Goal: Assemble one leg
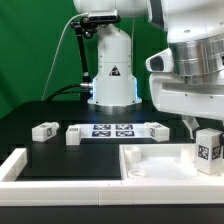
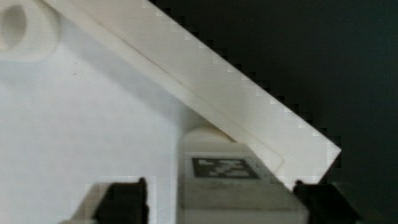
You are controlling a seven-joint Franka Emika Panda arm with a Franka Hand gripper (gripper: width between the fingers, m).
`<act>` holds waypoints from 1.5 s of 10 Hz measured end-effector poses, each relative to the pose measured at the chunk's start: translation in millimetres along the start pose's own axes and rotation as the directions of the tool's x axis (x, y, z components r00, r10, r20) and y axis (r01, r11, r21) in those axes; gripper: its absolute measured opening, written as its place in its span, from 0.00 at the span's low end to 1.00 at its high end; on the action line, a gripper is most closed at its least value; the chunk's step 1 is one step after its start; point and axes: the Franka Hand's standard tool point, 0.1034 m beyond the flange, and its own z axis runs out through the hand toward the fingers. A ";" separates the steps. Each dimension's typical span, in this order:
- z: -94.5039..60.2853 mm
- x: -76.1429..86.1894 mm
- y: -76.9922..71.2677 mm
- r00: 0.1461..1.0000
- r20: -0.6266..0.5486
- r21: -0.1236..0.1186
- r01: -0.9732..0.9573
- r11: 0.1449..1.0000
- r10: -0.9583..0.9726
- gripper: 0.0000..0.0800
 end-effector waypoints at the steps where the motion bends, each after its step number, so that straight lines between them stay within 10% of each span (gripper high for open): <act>1: -0.8 -1.8 -1.7 1.000 0.006 -0.005 0.029 1.000 -0.029 0.74; 4: -1.6 -3.0 -6.8 0.909 0.001 -0.027 0.416 0.909 -0.416 0.81; 12: -3.1 7.0 -16.0 0.252 -0.009 -0.138 0.958 0.250 -0.968 0.81; 14: -3.1 7.2 -15.9 0.252 -0.009 -0.138 0.958 0.251 -0.968 0.75; 15: -3.1 7.2 -15.9 0.252 -0.009 -0.138 0.958 0.251 -0.968 0.53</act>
Offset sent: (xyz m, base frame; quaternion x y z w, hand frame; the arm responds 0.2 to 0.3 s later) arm 0.0065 -0.0017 0.0015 -0.0307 0.0137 -0.2407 0.9700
